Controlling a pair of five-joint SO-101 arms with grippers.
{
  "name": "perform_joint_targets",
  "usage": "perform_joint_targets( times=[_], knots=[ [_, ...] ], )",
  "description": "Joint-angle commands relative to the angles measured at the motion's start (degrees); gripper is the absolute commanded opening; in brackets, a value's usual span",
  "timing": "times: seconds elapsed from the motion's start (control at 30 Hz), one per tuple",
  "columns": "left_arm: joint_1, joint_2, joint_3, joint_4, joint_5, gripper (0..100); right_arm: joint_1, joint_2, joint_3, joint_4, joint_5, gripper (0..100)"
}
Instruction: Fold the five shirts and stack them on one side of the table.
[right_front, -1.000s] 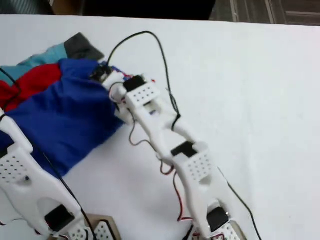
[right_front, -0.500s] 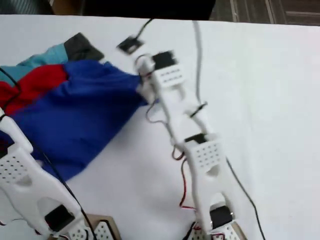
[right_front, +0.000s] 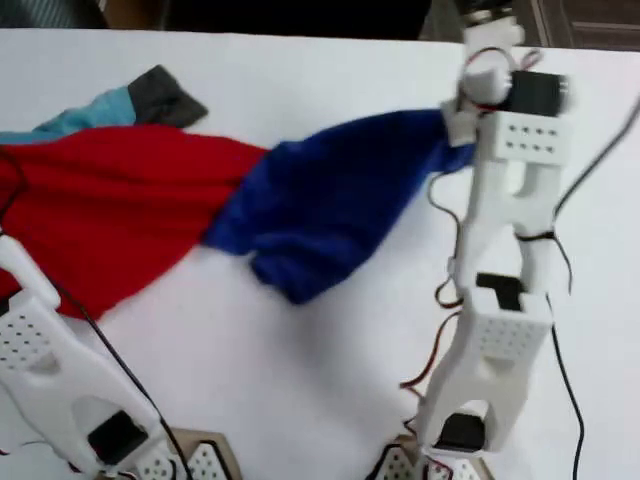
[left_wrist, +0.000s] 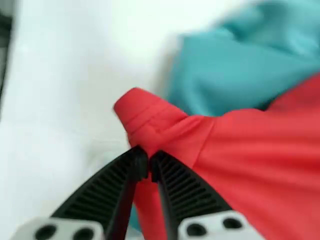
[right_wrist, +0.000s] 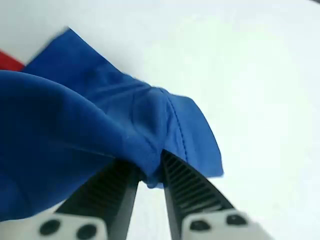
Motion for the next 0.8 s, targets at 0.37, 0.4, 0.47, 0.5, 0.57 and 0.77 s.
perform_joint_targets(
  times=[0.37, 0.4, 0.47, 0.5, 0.57, 0.77],
  knots=[
    [-13.45, -0.79, -23.6, -8.44, 22.42, 3, -1.54, -9.71, 9.05, 0.48, 0.35, 2.0],
    [-14.15, -0.79, -24.22, -8.88, 22.42, 3, -1.63, -9.98, 9.32, 0.48, 0.35, 2.0],
    [-14.86, -0.79, -24.92, -9.58, 21.89, 3, -1.71, -10.51, 9.32, 0.48, 0.35, 2.0],
    [-14.68, -0.79, -24.84, -9.58, 20.84, 3, -1.8, -10.77, 9.32, 0.48, 0.35, 2.1],
    [-13.01, -0.7, -24.57, -8.97, 13.54, 4, -2.15, -11.47, 9.58, 0.48, 0.35, 2.6],
    [-4.75, 0.44, -22.29, -3.87, -5.1, 29, -3.65, -12.62, 9.67, 0.48, 0.09, 25.6]
  ],
)
